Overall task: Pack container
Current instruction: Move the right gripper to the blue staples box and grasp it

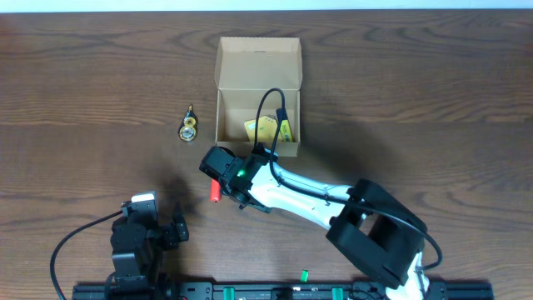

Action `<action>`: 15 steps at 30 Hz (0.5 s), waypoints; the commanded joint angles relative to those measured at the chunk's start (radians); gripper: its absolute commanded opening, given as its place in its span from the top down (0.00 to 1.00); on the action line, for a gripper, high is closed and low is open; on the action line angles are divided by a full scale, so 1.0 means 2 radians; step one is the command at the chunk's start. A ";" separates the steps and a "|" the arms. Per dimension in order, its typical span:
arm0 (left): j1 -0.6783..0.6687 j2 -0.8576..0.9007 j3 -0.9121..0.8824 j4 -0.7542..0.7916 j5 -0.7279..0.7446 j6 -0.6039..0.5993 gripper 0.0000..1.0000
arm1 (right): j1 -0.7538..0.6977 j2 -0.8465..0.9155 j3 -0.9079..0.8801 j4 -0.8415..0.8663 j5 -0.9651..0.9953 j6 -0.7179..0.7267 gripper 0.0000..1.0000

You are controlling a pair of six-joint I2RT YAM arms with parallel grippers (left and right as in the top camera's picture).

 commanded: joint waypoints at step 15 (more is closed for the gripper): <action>0.003 -0.003 -0.008 -0.004 -0.002 0.003 0.05 | 0.003 0.022 -0.001 0.008 0.003 0.008 0.52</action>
